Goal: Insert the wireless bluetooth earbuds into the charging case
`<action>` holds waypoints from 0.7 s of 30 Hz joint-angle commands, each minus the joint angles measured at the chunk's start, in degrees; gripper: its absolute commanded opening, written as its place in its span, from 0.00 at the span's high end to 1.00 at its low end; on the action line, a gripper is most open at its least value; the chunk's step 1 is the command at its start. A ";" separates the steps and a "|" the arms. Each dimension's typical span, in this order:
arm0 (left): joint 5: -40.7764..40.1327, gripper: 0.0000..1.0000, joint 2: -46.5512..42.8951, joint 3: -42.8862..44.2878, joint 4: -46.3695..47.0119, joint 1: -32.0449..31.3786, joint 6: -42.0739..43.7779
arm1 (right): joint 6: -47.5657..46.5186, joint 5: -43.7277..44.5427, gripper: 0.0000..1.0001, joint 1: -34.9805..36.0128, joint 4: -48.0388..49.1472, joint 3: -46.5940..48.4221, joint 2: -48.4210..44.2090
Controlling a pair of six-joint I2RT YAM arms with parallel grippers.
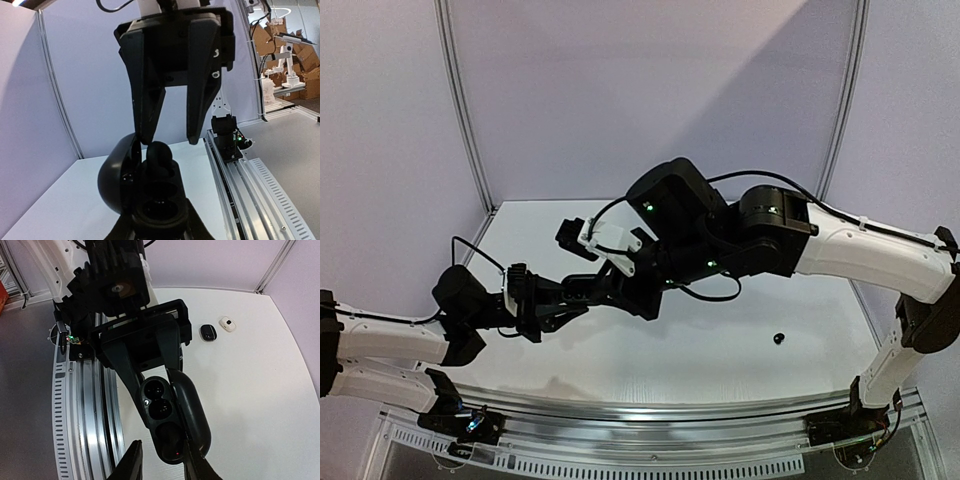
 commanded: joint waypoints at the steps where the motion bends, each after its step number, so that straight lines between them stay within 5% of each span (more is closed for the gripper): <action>1: 0.73 1.00 0.15 0.28 -0.02 0.56 0.57 | -0.59 1.68 0.73 0.34 -2.06 2.02 1.93; 12: 1.00 1.00 0.15 0.38 0.02 0.49 0.41 | -1.06 2.74 0.72 0.39 -5.68 4.70 4.29; 21: 0.77 1.00 0.06 0.35 -0.03 0.52 0.42 | -1.03 0.91 0.93 0.27 -6.27 5.73 4.56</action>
